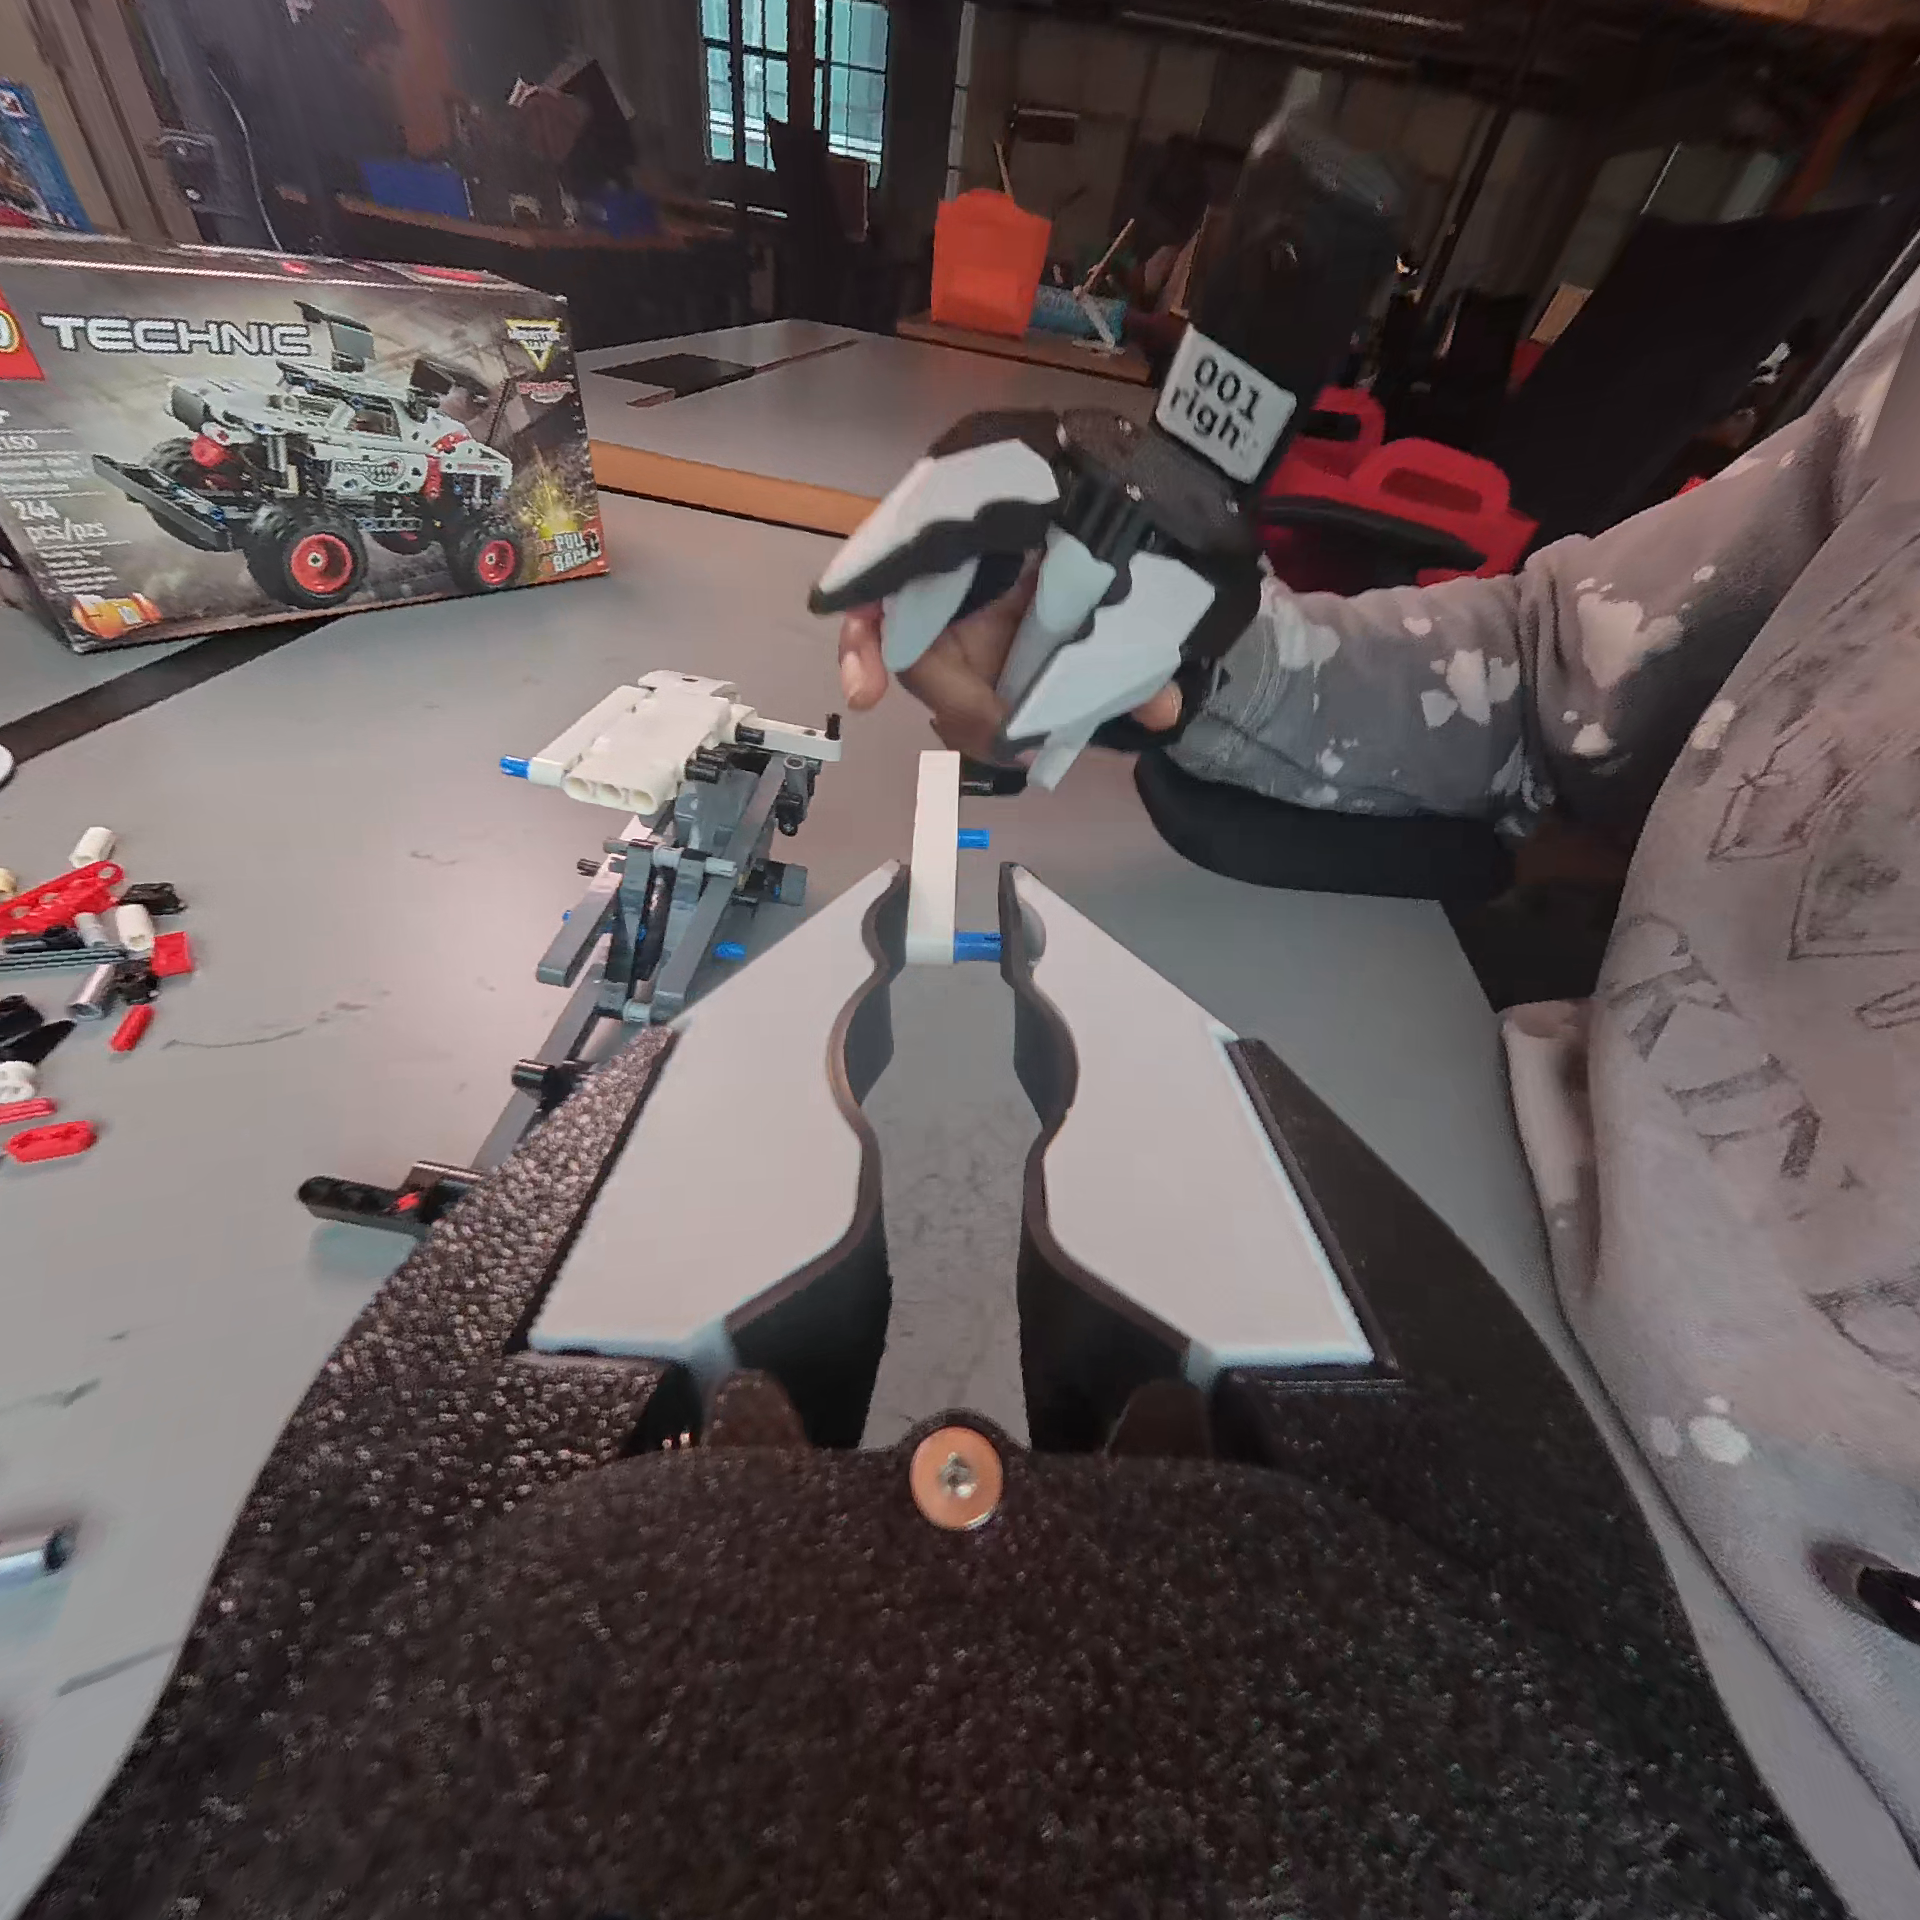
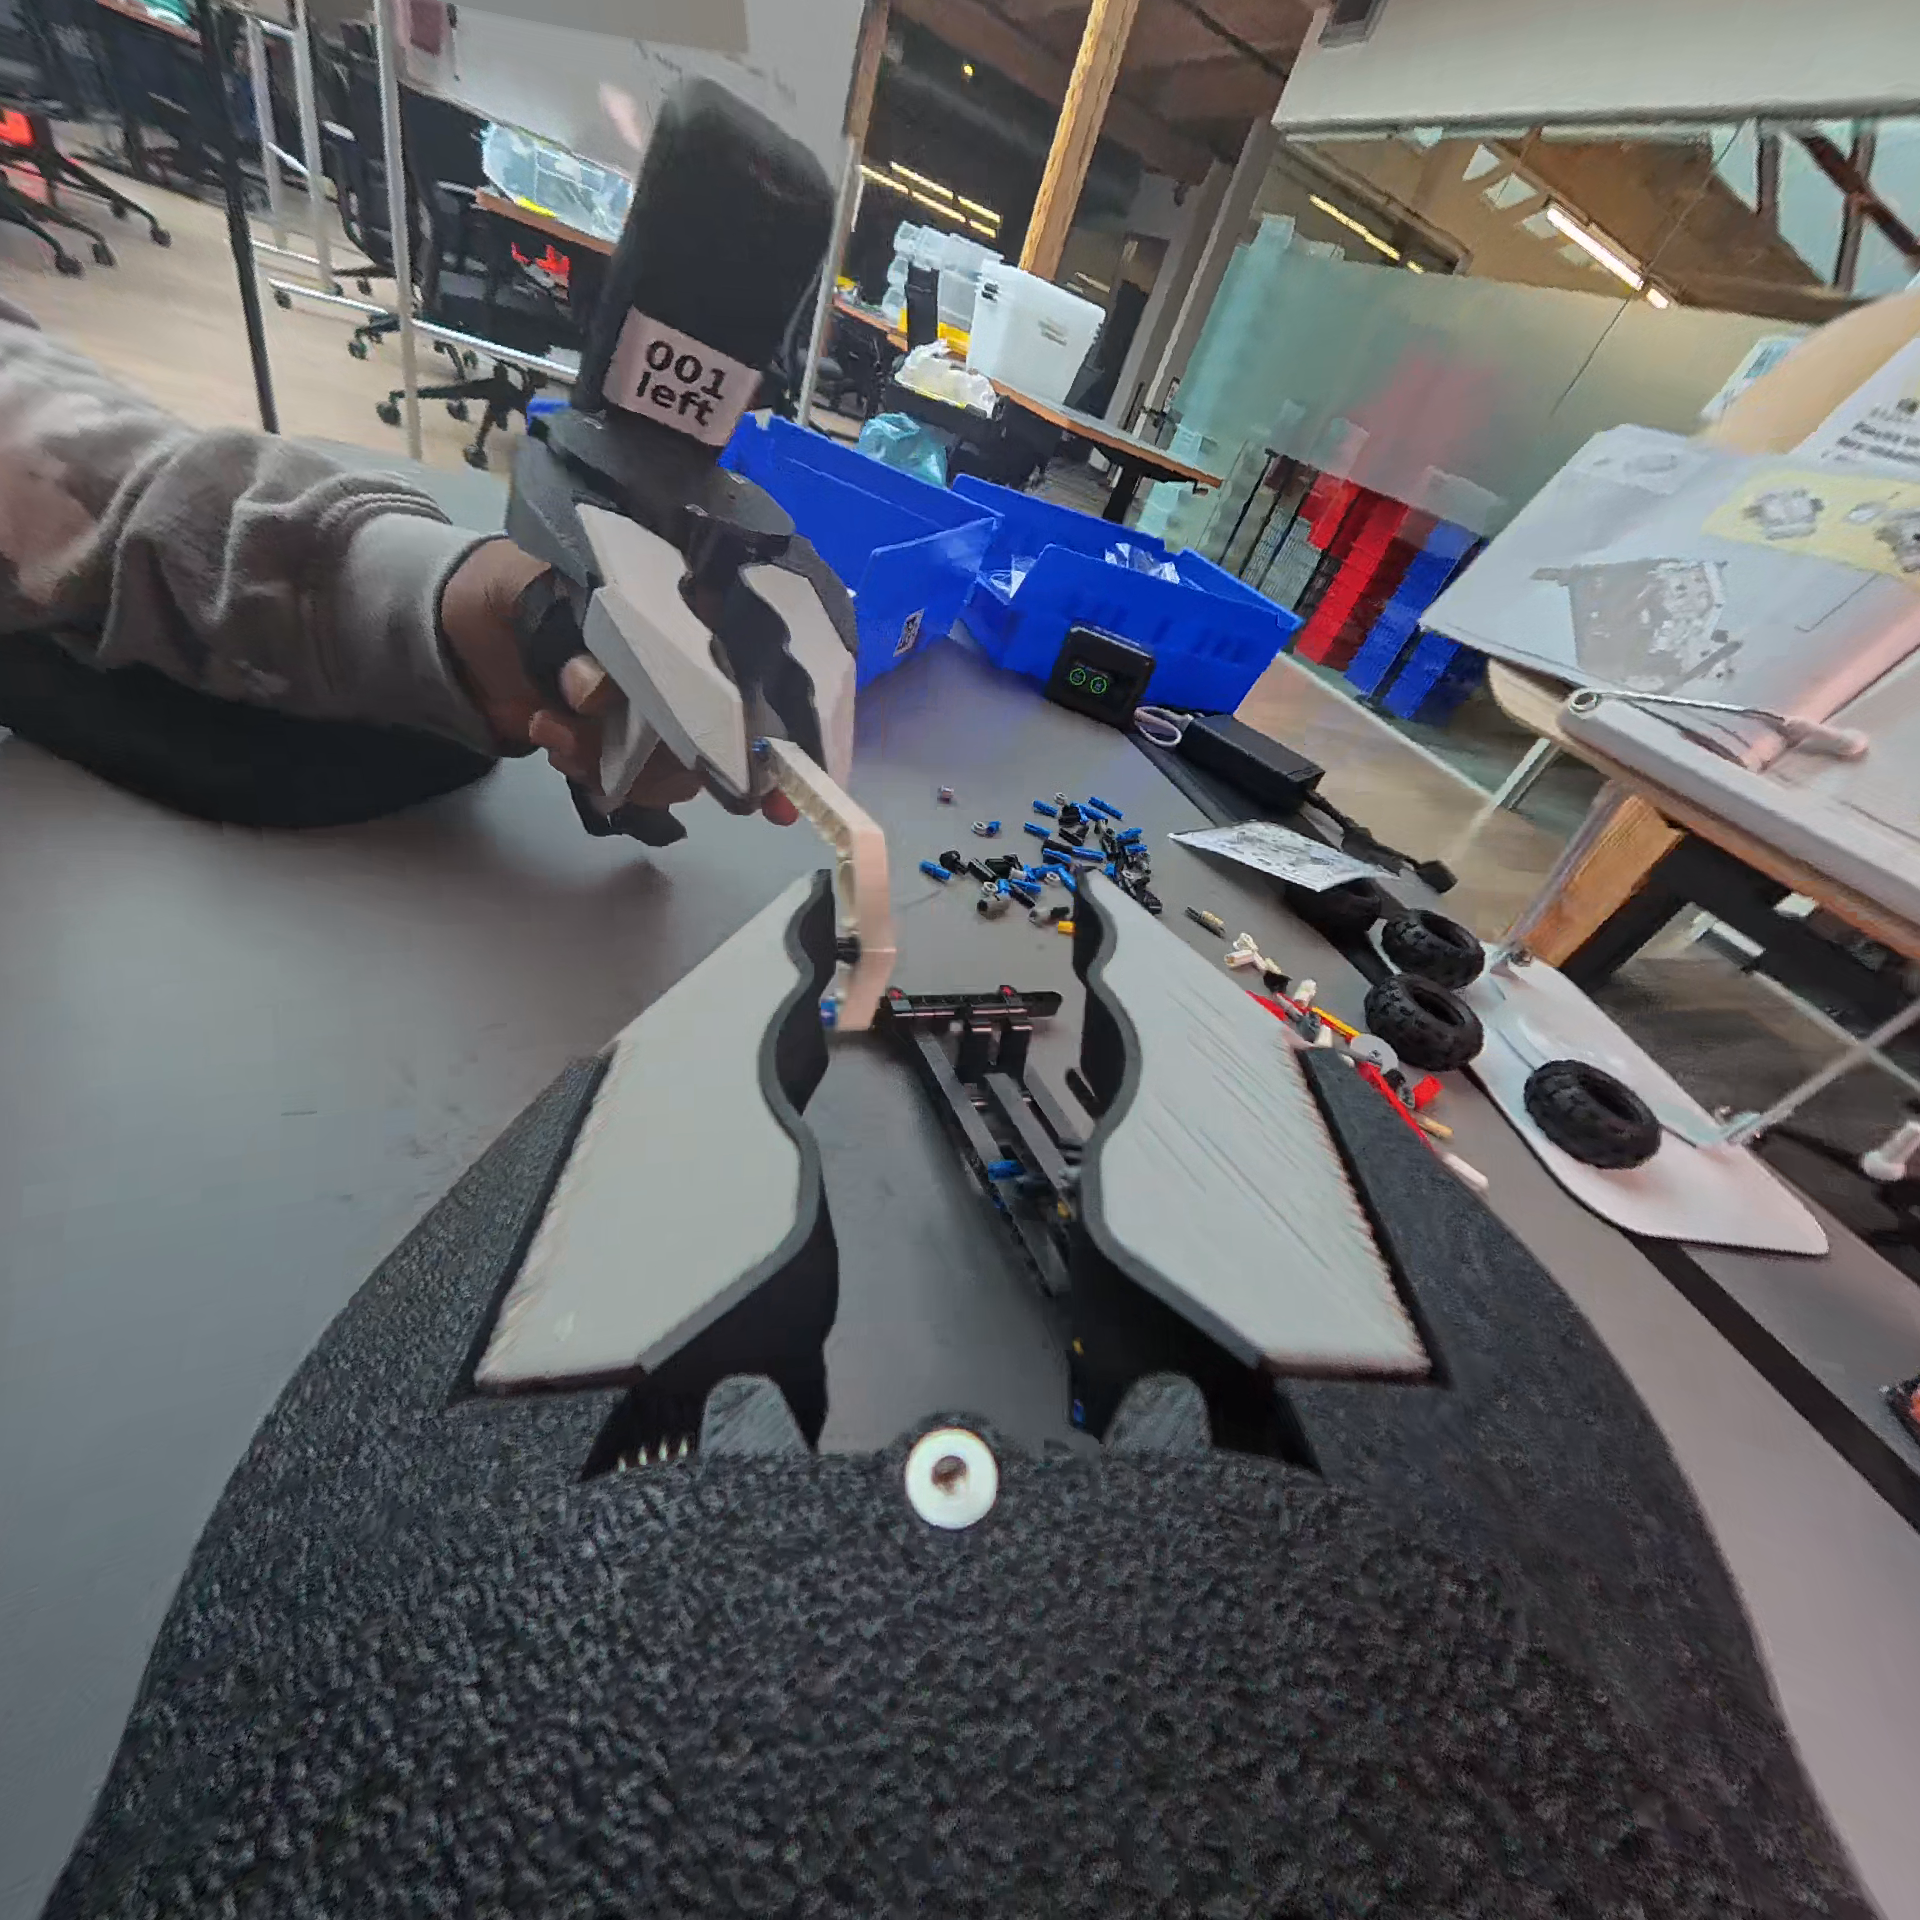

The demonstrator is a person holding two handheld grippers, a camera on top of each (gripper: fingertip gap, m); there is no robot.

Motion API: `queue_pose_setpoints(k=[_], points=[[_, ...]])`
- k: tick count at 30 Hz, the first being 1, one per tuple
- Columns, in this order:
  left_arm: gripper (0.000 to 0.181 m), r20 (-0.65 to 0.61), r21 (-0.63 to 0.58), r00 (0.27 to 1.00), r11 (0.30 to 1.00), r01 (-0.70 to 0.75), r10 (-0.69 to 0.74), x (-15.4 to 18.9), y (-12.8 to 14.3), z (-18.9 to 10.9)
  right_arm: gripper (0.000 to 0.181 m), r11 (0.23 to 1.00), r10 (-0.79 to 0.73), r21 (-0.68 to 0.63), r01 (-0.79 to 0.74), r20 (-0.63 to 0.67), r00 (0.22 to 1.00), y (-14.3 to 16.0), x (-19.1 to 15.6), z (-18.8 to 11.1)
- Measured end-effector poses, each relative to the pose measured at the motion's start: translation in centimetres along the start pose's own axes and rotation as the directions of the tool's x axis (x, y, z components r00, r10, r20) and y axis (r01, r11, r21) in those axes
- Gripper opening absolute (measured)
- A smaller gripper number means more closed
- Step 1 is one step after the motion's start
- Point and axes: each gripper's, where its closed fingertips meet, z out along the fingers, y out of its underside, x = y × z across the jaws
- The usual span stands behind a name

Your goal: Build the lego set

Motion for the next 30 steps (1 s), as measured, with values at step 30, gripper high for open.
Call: queue_pose_setpoints(k=[30], points=[[0.017,0.008,-0.076,0.998,0.995,-0.062,0.063,-0.1,2.0,-0.6,0.034,0.707,0.123,-0.698,0.113,0.279,0.952,7.0,4.5,3.6]])
